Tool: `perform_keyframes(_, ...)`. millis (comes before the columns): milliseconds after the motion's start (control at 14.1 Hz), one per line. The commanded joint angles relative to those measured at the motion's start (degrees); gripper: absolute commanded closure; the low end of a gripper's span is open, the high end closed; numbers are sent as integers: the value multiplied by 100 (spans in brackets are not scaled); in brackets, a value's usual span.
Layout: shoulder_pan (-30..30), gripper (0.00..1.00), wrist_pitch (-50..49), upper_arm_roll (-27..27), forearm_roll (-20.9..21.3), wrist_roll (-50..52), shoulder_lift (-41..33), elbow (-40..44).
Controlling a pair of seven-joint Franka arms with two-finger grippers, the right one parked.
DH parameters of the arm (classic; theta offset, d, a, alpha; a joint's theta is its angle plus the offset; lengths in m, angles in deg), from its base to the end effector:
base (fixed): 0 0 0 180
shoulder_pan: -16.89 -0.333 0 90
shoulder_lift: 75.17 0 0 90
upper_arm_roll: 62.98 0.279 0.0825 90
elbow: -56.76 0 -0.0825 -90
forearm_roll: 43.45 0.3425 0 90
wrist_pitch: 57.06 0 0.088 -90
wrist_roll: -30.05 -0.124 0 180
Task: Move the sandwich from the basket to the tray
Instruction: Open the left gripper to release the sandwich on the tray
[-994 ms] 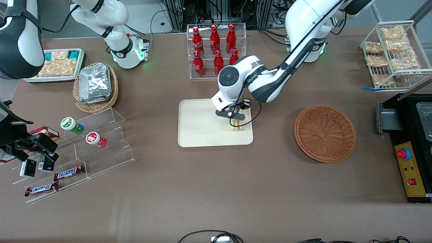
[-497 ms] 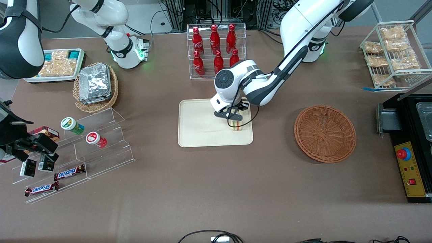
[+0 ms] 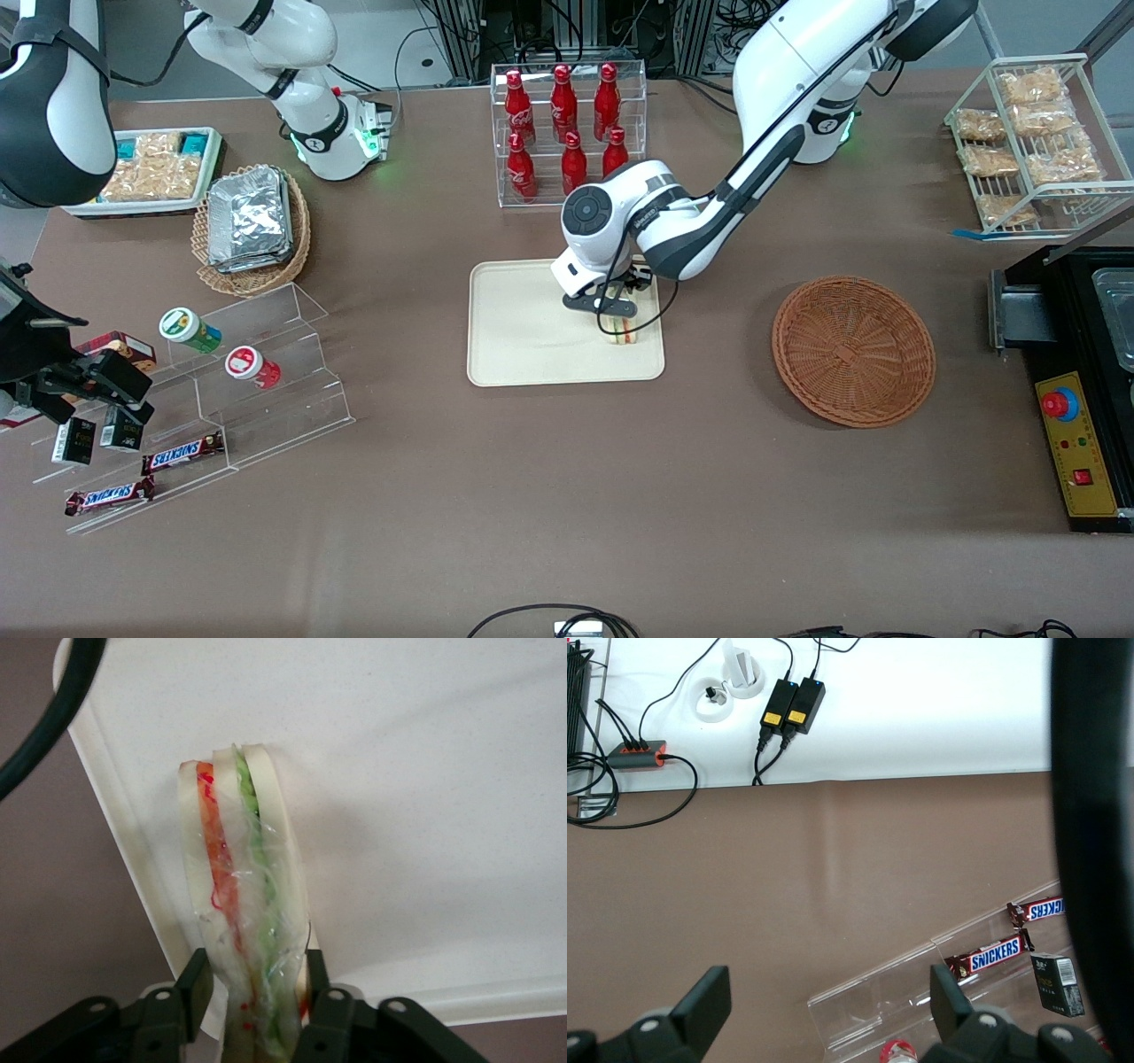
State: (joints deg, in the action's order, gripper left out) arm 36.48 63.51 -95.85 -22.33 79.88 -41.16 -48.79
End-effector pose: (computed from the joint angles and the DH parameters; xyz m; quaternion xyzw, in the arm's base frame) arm 0.3693 -0.4300 0.2105 -0.9880 0.1124 0.0746 0.0749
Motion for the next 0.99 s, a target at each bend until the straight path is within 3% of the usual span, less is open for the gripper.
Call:
perform_keyframes(0,124,1,-25,44,146,238,88,202)
perform_keyframes(213,62,0,-34,61,41,308,62,421)
perform_keyframes(497,62,0,-112,342,-29,1167,-18,851)
perform_keyframes(923,62,0,-859,1088,-820,1337,-430,1581)
